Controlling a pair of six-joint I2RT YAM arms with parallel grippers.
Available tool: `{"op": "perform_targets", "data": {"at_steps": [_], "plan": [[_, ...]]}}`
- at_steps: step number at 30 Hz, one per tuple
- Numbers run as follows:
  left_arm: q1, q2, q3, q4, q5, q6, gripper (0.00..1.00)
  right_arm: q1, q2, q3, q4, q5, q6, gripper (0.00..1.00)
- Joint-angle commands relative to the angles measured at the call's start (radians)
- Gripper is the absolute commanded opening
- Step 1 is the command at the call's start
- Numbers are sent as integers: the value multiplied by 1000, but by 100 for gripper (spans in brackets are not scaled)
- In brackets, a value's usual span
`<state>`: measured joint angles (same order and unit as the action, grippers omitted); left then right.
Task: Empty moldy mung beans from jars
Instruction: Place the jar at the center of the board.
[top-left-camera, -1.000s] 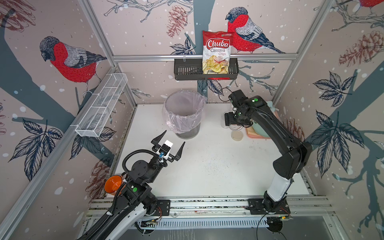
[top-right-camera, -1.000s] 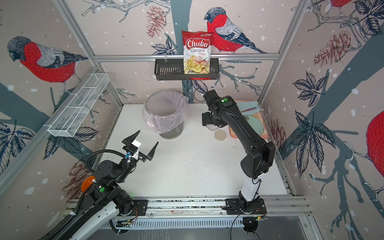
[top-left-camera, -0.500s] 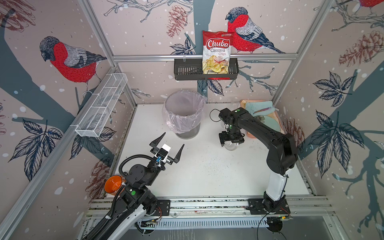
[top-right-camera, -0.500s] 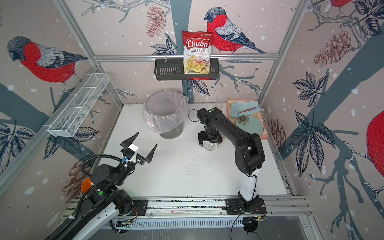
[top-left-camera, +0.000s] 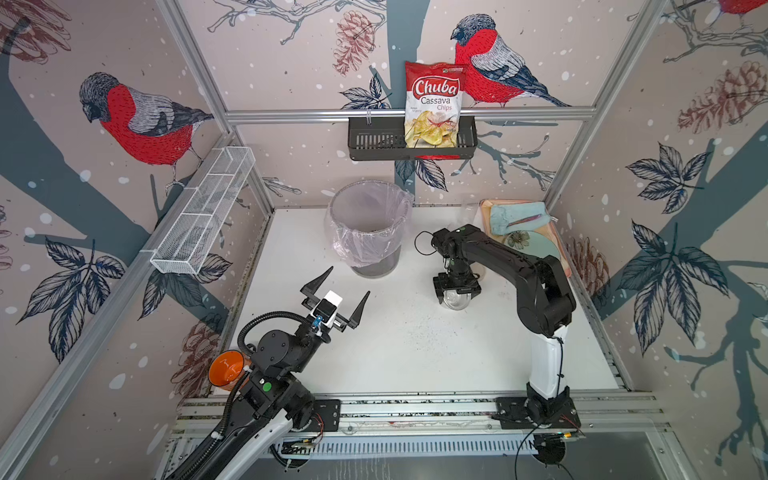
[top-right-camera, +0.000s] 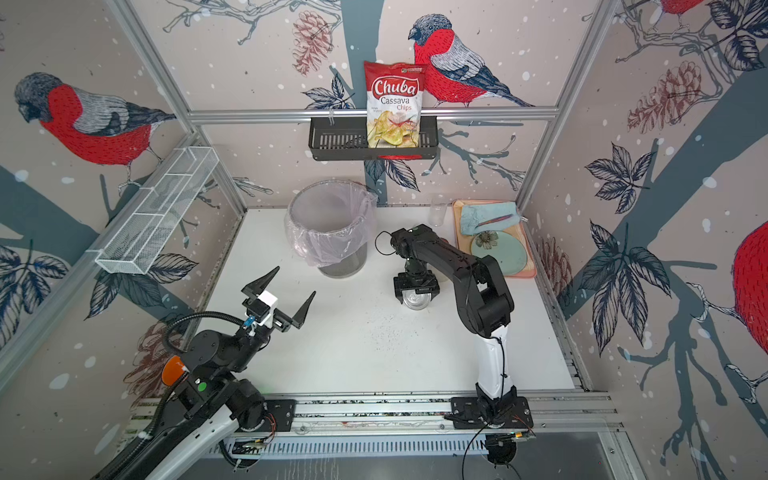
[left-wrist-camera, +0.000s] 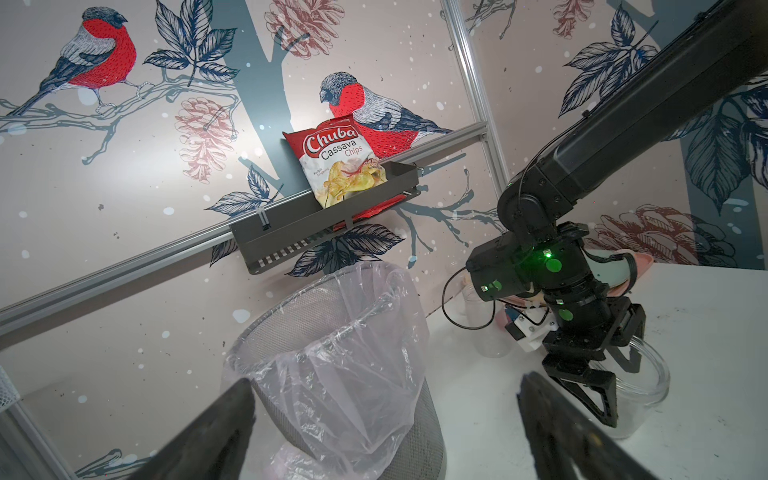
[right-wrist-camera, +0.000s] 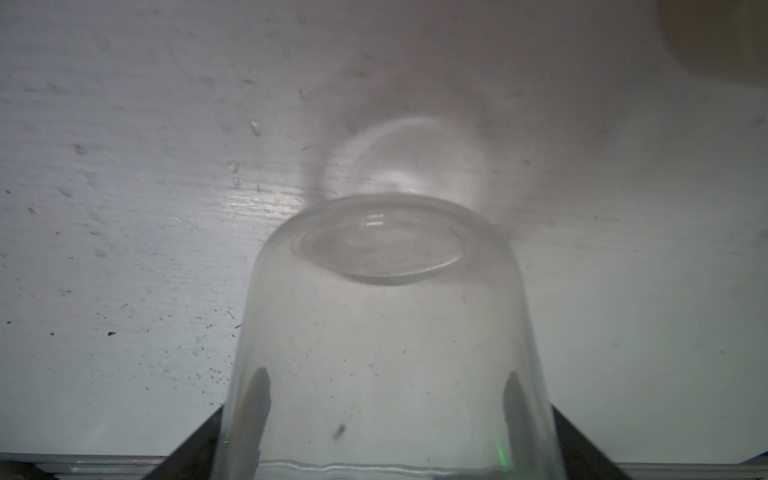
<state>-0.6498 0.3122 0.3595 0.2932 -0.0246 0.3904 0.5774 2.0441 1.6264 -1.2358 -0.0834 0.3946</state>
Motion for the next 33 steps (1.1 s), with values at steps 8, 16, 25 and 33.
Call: {"op": "perform_targets", "data": {"at_steps": [8, 16, 25, 33], "plan": [[1, -7, 1, 41, 10, -1, 96, -35, 33, 19, 3, -38, -10, 37], [1, -7, 1, 37, 9, 5, 96, -42, 47, 68, 7, -40, -16, 68], [1, -10, 3, 34, 8, 6, 96, -37, 41, 127, 21, -13, -9, 90], [1, -9, 9, 25, 5, 8, 96, -36, 62, 133, 29, -4, -21, 100]]}}
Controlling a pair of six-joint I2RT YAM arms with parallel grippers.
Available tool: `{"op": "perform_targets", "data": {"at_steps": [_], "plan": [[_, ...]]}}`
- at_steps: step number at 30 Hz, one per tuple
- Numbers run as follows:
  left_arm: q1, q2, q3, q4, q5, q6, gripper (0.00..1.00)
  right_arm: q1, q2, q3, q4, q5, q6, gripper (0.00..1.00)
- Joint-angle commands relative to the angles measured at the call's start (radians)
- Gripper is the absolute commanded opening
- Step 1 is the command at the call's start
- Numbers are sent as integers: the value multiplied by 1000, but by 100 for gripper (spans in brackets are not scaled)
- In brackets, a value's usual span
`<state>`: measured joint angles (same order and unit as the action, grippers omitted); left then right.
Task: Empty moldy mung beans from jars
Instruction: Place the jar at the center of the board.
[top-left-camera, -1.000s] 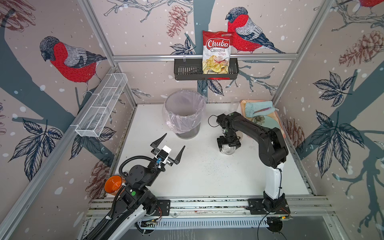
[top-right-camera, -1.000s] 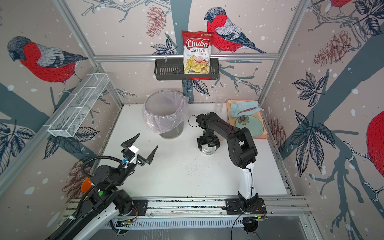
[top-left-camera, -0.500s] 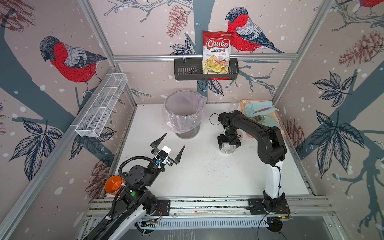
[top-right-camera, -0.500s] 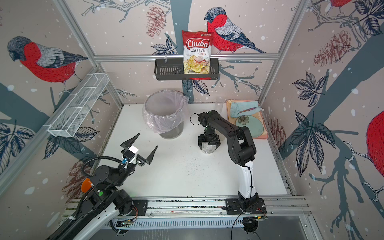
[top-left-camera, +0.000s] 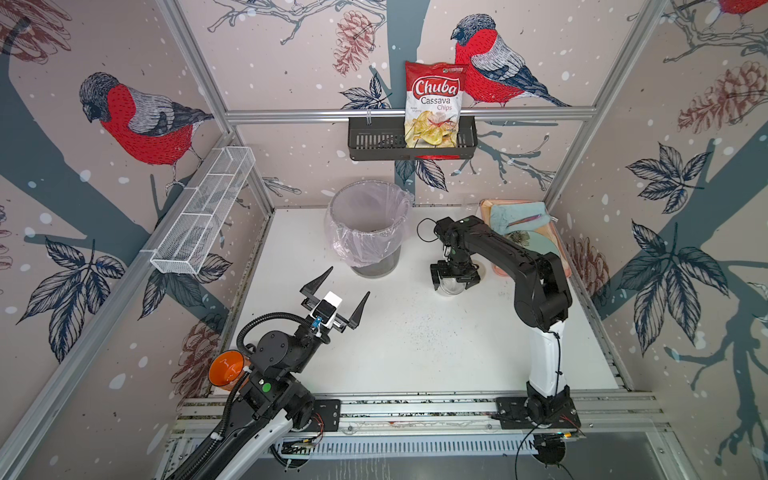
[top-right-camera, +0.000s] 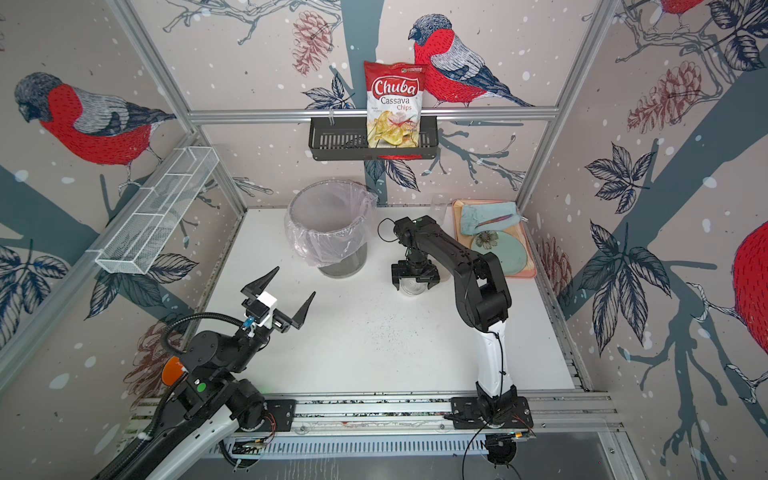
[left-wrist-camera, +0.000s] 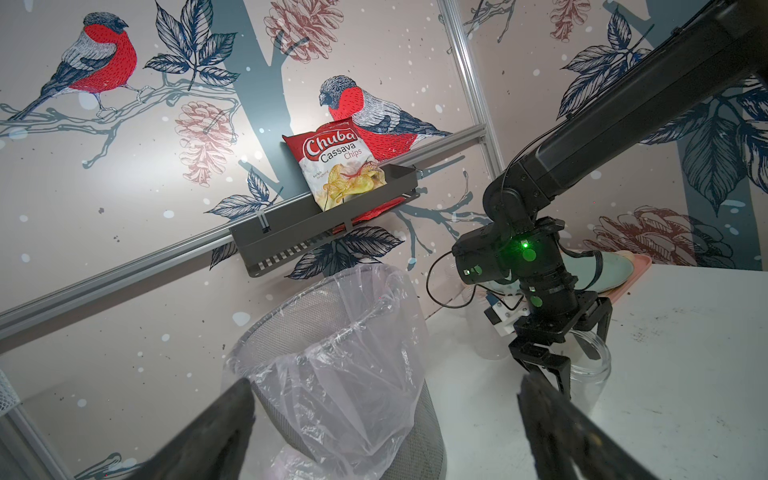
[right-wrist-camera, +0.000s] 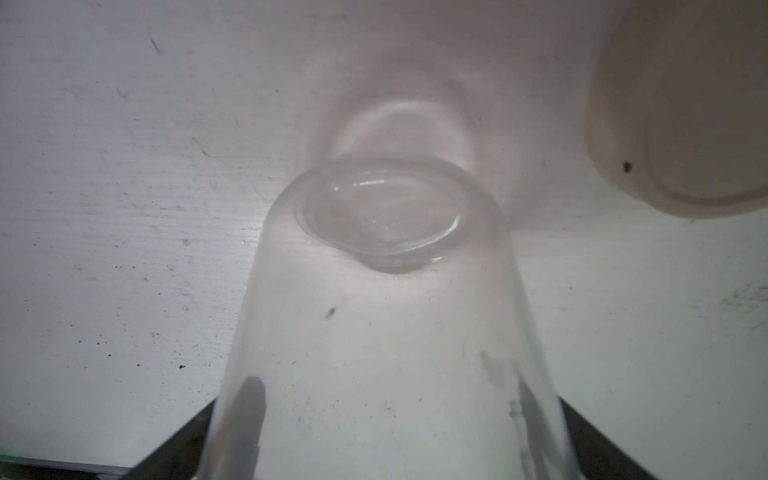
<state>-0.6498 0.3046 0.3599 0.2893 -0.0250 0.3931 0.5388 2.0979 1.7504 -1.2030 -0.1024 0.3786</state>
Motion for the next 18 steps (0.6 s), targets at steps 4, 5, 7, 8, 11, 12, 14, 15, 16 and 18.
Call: {"op": "perform_targets", "data": {"at_steps": [4, 5, 7, 8, 11, 12, 14, 15, 16, 18], "plan": [[1, 0, 8, 30, -2, 10, 96, 2, 9, 35, -1, 38, 0, 99], [1, 1, 9, 31, -1, 10, 96, 3, 9, 44, 1, 44, 3, 99], [1, 4, 8, 31, 1, 10, 96, 3, 11, 65, 2, 54, 7, 99], [1, 6, 10, 33, 2, 10, 96, 5, 10, 80, 5, 69, 9, 99], [1, 5, 10, 30, -3, 13, 96, 9, 13, 104, 5, 73, 8, 99], [1, 4, 9, 30, -6, 15, 96, 9, 11, 102, 7, 74, 8, 99], [1, 4, 10, 27, -9, 16, 96, 10, 5, 93, 10, 80, 8, 99], [1, 3, 10, 27, -9, 16, 96, 12, 0, 92, 12, 87, 8, 100], [1, 4, 10, 27, -9, 16, 96, 15, -6, 94, 11, 92, 7, 99], [1, 7, 11, 25, -11, 18, 96, 19, -17, 117, -3, 110, 9, 100]]}}
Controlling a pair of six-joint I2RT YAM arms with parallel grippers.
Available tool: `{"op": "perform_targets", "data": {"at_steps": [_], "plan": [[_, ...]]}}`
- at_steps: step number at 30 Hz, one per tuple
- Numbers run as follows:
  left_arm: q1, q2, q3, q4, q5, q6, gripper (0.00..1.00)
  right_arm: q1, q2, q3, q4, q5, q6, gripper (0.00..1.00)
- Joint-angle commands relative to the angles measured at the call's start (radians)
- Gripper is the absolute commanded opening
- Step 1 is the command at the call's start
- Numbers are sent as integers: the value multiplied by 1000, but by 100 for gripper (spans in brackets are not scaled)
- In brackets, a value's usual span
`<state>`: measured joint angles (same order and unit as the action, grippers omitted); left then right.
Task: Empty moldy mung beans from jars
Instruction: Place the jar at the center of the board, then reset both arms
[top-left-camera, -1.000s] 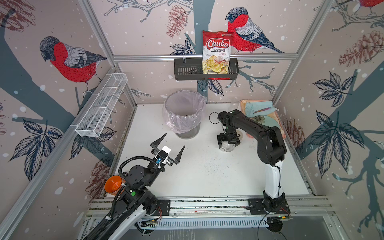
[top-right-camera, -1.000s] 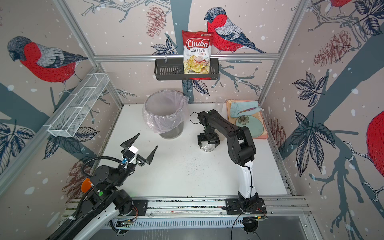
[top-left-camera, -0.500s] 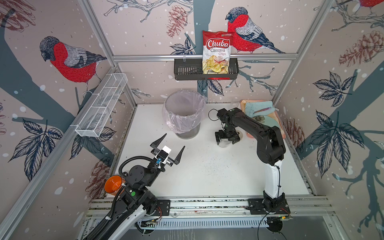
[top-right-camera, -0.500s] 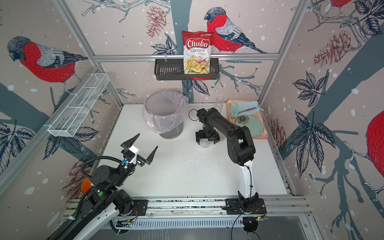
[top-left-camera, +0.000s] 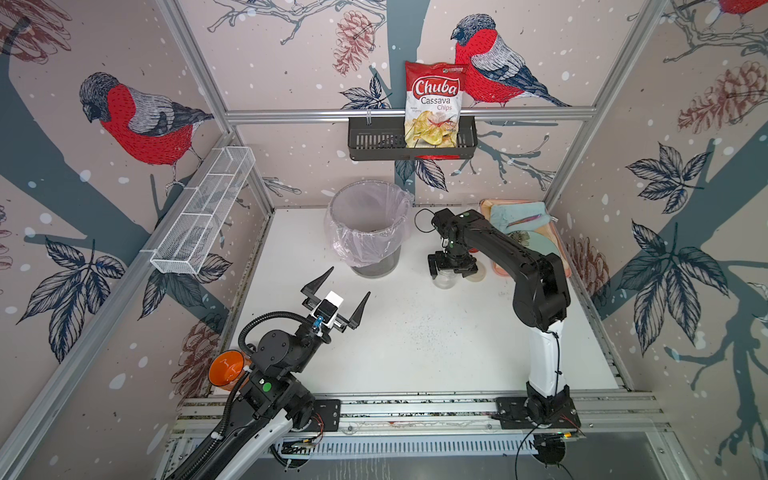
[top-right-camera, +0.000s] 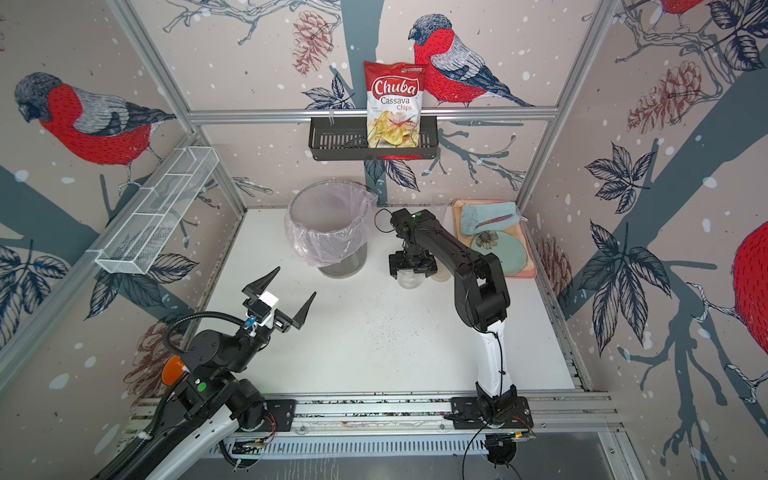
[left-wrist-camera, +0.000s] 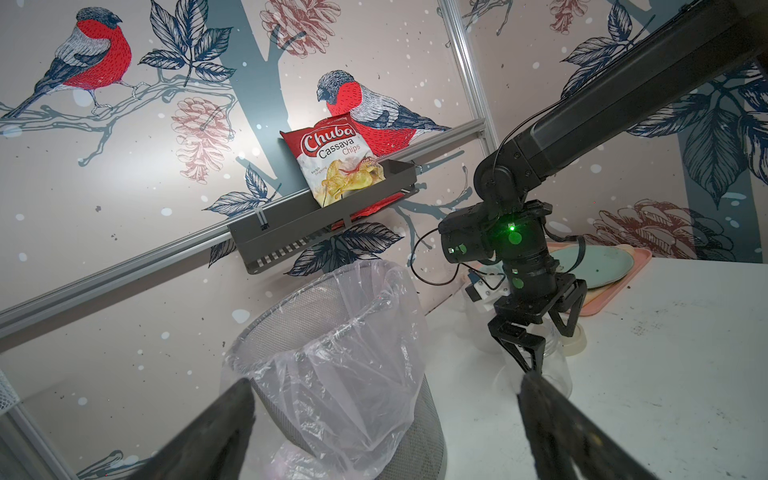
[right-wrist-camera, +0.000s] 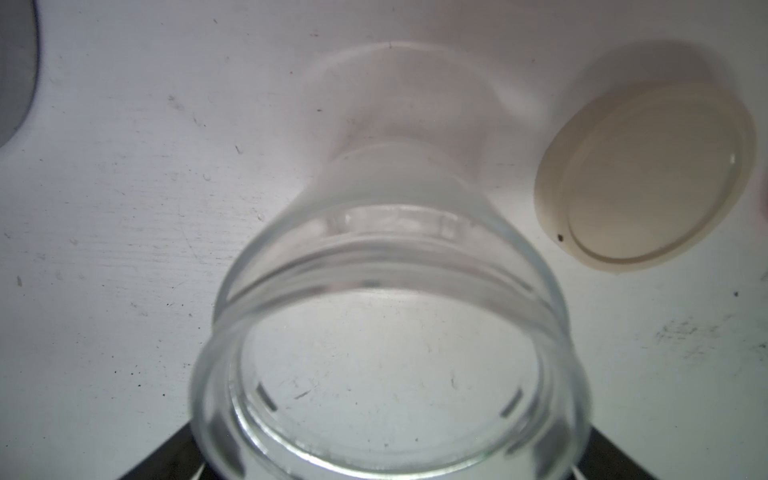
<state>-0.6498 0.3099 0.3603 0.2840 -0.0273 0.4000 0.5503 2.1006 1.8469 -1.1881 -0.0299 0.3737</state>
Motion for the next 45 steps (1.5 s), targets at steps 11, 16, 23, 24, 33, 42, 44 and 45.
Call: {"op": "perform_targets", "data": {"at_steps": [11, 16, 23, 24, 33, 42, 44, 45], "plan": [[1, 167, 96, -28, -61, -56, 96, 57, -269, 74, -1, 316, 70, 99], [1, 288, 153, -67, -38, -159, 96, 75, -511, -153, 256, 597, 147, 99], [1, 520, 264, -237, -128, -467, 97, 55, -978, -805, 1073, 1044, -19, 99], [1, 540, 269, -238, -173, -509, 97, 28, -1038, -899, 1194, 1043, -52, 100], [12, 528, 135, -49, -385, -542, 97, -315, -1081, -1406, 1773, 670, -320, 99], [318, 567, -87, 256, -432, -464, 96, -465, -932, -1750, 2376, 546, -246, 100], [401, 617, -137, 418, -390, -442, 96, -489, -867, -1777, 2457, 546, -192, 99], [433, 645, -142, 464, -383, -447, 96, -490, -828, -1796, 2524, 539, -193, 100]]}}
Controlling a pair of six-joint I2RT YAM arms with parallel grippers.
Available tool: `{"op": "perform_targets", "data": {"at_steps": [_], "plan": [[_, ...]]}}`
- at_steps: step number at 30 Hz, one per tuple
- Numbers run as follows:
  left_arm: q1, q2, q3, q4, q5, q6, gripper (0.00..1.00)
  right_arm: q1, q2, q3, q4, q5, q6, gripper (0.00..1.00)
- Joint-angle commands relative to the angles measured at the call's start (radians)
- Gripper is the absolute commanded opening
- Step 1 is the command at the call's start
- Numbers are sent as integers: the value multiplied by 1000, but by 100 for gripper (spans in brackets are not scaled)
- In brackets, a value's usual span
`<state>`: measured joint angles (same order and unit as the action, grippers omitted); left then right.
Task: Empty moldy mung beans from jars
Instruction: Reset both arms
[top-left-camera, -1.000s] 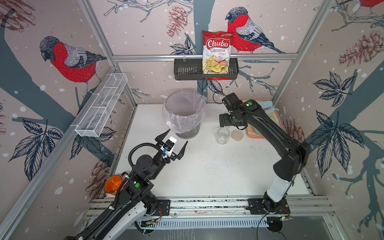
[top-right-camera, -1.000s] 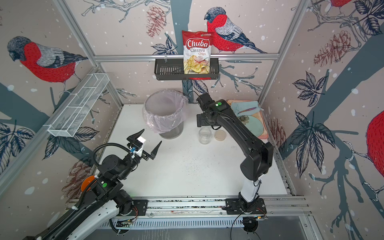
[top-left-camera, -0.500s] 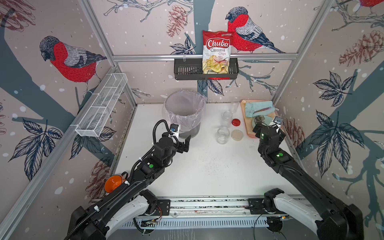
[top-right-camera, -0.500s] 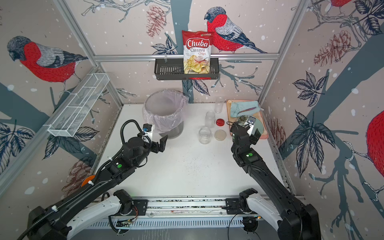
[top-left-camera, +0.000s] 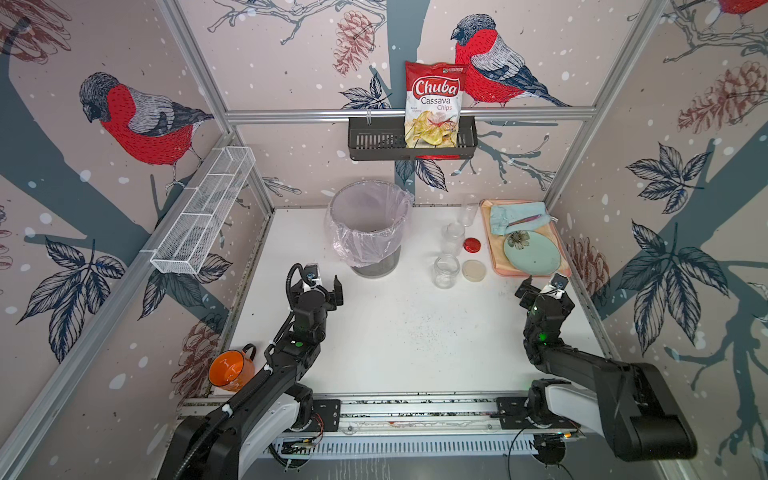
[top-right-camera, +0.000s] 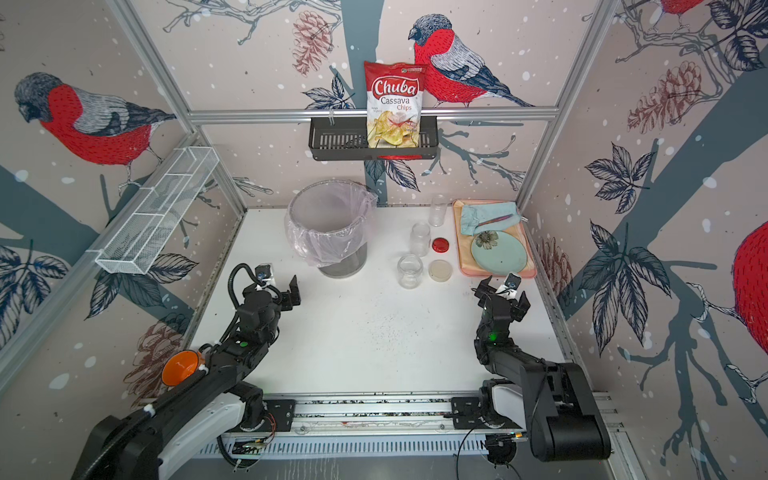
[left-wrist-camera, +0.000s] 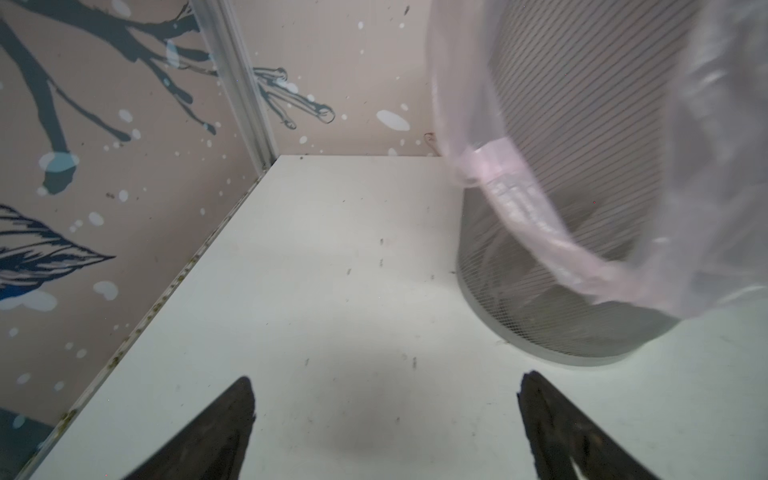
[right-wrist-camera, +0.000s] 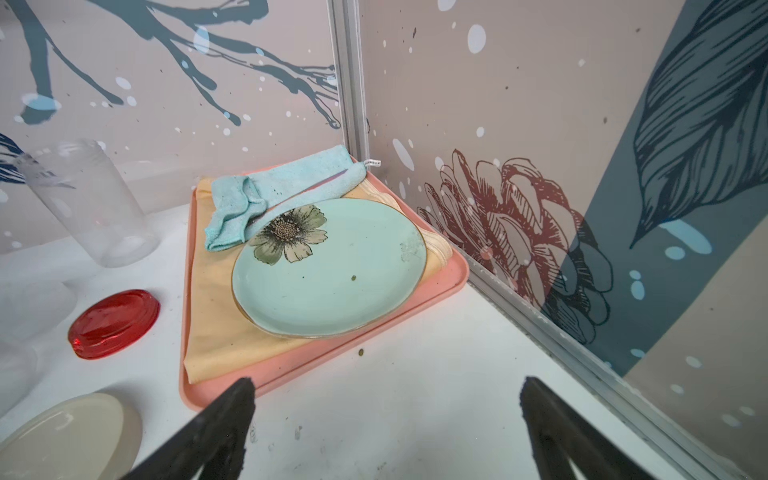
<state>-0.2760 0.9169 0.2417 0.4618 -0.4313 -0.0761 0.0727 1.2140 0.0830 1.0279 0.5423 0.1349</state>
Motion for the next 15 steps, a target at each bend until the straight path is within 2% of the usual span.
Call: {"op": "perform_targets", "data": {"at_steps": [1, 3, 5, 7, 9, 11, 15], "plan": [[89, 75, -19, 333, 32, 33, 96, -13, 114, -54, 396, -42, 38, 99], [108, 148, 15, 363, 40, 93, 96, -11, 203, -59, 517, -96, -3, 100], [113, 236, 35, 435, 63, 161, 96, -11, 262, -6, 450, -196, -33, 100], [120, 301, 31, 517, 102, 174, 96, 7, 339, 64, 443, -143, -59, 100], [129, 366, 23, 599, 113, 149, 97, -6, 285, 144, 174, -151, -14, 100], [149, 407, 50, 541, 128, 113, 97, -13, 307, 114, 280, -168, -26, 100], [199, 514, -43, 767, 166, 65, 97, -7, 294, 127, 232, -155, -24, 100]]}}
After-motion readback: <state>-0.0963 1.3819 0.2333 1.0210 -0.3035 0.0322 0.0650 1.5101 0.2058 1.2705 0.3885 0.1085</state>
